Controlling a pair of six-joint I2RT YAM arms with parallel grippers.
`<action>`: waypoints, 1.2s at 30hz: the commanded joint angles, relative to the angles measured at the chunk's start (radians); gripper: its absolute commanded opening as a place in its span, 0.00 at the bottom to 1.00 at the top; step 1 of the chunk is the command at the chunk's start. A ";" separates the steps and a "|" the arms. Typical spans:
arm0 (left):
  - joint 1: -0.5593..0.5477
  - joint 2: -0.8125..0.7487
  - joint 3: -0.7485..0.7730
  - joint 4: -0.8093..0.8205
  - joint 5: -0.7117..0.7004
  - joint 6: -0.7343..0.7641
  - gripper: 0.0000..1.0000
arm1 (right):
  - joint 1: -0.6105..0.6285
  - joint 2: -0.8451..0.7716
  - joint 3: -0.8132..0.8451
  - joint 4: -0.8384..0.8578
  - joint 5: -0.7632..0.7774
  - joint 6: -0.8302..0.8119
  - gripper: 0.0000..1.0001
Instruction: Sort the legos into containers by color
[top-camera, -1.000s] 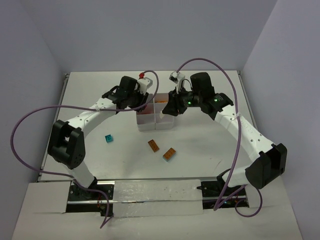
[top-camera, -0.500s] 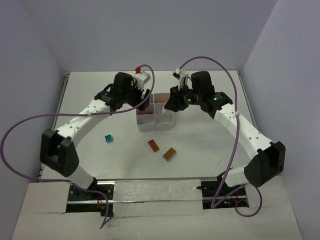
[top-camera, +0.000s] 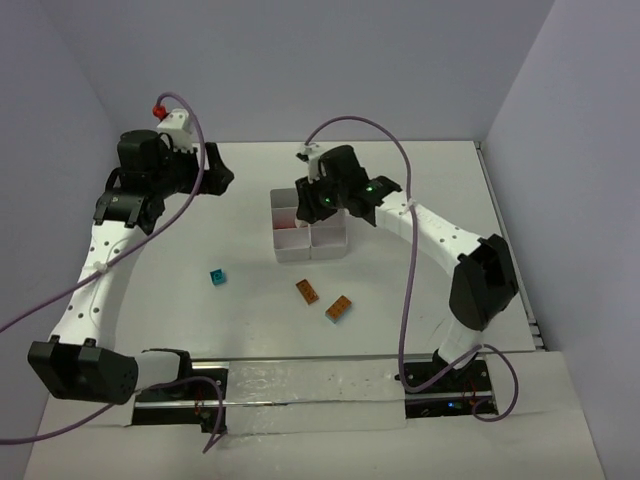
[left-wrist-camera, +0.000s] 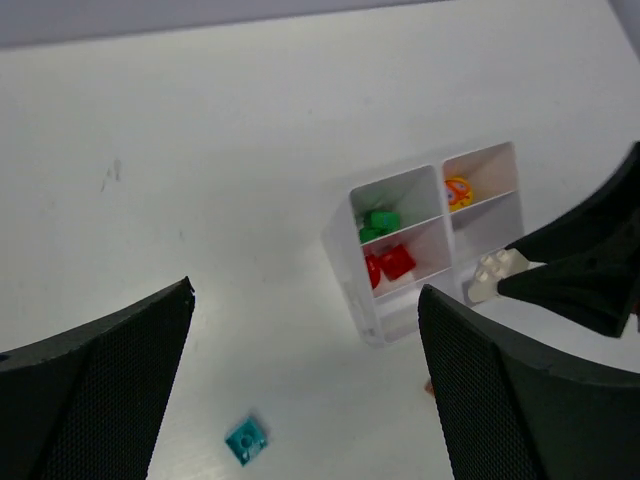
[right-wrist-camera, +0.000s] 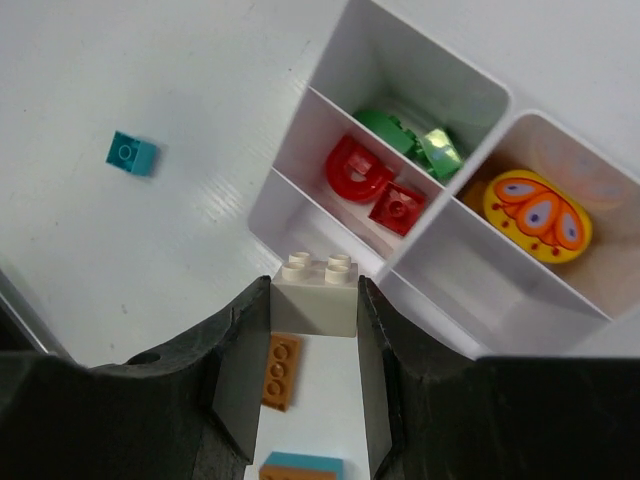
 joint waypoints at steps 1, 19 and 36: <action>0.098 0.012 -0.050 -0.065 0.036 -0.142 0.99 | 0.064 0.029 0.084 -0.005 0.144 0.062 0.00; 0.123 -0.113 -0.175 -0.063 0.020 -0.024 0.99 | 0.171 0.166 0.122 -0.038 0.347 0.141 0.00; 0.130 -0.159 -0.252 -0.127 0.001 0.058 0.99 | 0.188 0.214 0.144 -0.062 0.334 0.144 0.71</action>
